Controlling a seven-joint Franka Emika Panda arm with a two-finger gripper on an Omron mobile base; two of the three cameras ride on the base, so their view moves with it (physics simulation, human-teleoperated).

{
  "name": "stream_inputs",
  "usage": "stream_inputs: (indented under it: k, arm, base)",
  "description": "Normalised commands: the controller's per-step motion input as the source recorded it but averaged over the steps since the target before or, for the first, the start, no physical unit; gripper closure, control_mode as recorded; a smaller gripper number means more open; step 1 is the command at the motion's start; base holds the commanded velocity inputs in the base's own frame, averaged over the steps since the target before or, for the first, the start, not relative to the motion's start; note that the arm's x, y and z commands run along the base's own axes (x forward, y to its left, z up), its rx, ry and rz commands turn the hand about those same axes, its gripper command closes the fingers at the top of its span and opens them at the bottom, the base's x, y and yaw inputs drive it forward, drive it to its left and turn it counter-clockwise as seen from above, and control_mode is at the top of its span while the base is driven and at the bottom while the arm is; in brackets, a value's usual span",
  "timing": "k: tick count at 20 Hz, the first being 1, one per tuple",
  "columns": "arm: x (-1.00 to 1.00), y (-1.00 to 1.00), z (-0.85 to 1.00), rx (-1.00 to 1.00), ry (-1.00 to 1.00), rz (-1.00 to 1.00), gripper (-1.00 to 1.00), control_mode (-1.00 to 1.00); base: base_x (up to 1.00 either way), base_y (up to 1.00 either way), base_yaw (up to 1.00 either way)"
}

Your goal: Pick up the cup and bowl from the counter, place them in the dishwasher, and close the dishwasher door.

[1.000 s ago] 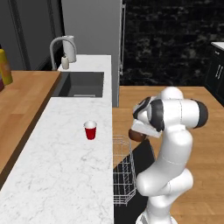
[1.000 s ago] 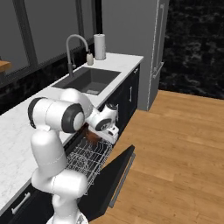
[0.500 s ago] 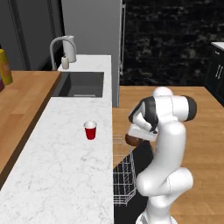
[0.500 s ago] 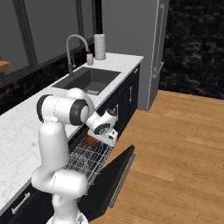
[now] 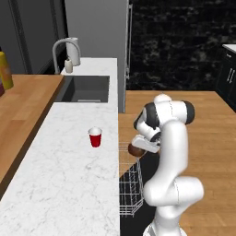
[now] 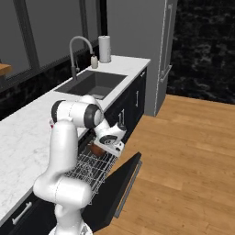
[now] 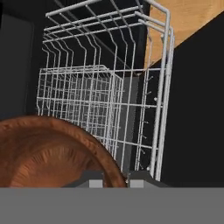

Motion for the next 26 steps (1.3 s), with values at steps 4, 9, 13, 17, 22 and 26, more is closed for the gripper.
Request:
stream_inputs:
  k: [4, 9, 13, 17, 22, 26]
  arm:
    - [0.36, 0.02, -0.47, 0.08, -0.14, 0.05, 1.0, -1.0]
    - [0.38, 0.03, -0.37, 0.0, -0.13, 0.0, 1.0, -1.0]
    - [0.36, 0.24, -0.37, 0.0, -0.06, 0.0, 1.0, -1.0]
    - [0.31, 0.26, -0.08, 0.0, 0.0, 0.0, 1.0, -1.0]
    - [0.33, 0.09, -0.22, 0.0, -0.04, 0.0, 1.0, -1.0]
    - [0.25, 0.09, -0.55, 0.0, -0.12, 0.0, 1.0, -1.0]
  base:
    - [0.0, 0.0, 0.0]
    - [0.0, 0.0, 0.0]
    - [0.0, 0.0, 0.0]
    - [0.0, 0.0, 0.0]
    - [0.0, 0.0, 0.0]
    - [0.0, 0.0, 0.0]
